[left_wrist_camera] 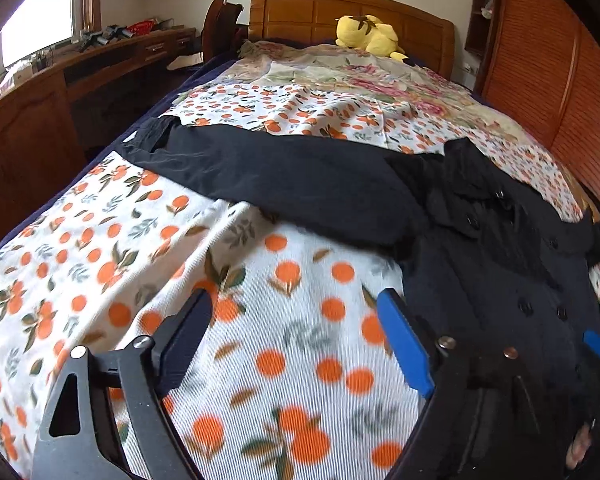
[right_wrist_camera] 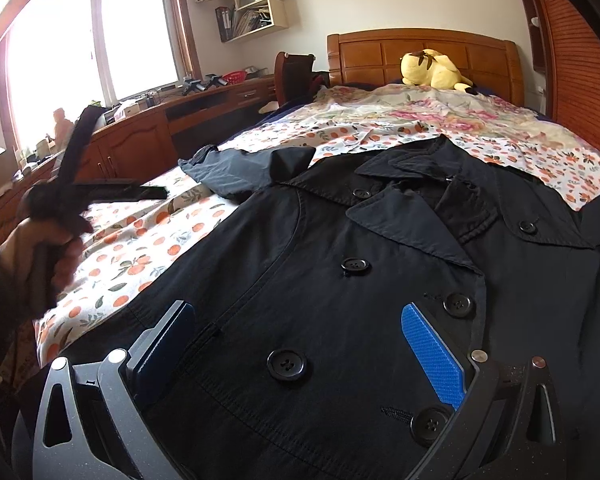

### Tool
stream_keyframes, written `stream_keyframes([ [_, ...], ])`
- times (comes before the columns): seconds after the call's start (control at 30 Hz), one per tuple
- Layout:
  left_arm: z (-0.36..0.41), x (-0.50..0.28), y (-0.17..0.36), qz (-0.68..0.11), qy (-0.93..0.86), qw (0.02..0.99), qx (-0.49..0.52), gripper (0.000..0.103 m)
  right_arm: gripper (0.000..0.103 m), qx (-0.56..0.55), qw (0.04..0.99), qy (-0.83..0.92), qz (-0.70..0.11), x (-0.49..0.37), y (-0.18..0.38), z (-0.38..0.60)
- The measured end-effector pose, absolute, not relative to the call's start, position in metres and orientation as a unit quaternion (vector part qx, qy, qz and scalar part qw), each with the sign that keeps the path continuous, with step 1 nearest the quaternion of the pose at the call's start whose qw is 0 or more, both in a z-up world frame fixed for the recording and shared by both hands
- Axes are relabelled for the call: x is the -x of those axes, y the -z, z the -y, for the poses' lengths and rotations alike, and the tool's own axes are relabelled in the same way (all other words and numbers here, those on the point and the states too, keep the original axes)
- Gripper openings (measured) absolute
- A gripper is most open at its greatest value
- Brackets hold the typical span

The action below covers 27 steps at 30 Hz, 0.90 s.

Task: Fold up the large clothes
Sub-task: 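Reach the left tool to a black coat sleeve and close on it, then fold the held sleeve across the coat front with the left tool, then open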

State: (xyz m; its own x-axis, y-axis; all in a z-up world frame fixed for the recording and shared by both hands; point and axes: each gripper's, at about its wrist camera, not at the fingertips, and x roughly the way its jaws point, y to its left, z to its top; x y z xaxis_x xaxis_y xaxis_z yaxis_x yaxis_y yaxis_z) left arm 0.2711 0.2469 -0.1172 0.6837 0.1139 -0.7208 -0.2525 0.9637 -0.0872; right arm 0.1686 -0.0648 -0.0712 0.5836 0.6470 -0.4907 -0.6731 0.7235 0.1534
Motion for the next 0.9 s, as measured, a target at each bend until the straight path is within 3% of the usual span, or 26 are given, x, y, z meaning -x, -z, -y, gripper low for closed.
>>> stream_keyframes([
  [0.2, -0.266, -0.329, 0.123, -0.39, -0.114, 0.906, 0.119, 0.068, 0.103, 0.013, 0.886, -0.376, -0.271, -0.174, 0.075, 0.059],
  [0.53, -0.28, -0.382, 0.155, -0.43, -0.148, 0.867, 0.202, 0.062, 0.103, 0.01, 0.884, -0.379, -0.275, -0.176, 0.077, 0.057],
  [0.57, -0.282, -0.384, 0.158, -0.434, -0.148, 0.862, 0.215, 0.059, 0.103, 0.008, 0.884, -0.379, -0.274, -0.176, 0.076, 0.057],
  [0.63, -0.283, -0.387, 0.16, -0.434, -0.144, 0.858, 0.235, 0.039, 0.103, 0.005, 0.883, -0.38, -0.275, -0.177, 0.077, 0.058],
  [0.67, -0.28, -0.39, 0.159, -0.44, -0.142, 0.855, 0.233, 0.005, 0.103, 0.004, 0.883, -0.381, -0.276, -0.177, 0.077, 0.057],
  [0.9, -0.228, -0.384, 0.102, -0.415, -0.144, 0.89, 0.121, 0.002, 0.103, 0.006, 0.882, -0.389, -0.268, -0.174, 0.077, 0.057],
])
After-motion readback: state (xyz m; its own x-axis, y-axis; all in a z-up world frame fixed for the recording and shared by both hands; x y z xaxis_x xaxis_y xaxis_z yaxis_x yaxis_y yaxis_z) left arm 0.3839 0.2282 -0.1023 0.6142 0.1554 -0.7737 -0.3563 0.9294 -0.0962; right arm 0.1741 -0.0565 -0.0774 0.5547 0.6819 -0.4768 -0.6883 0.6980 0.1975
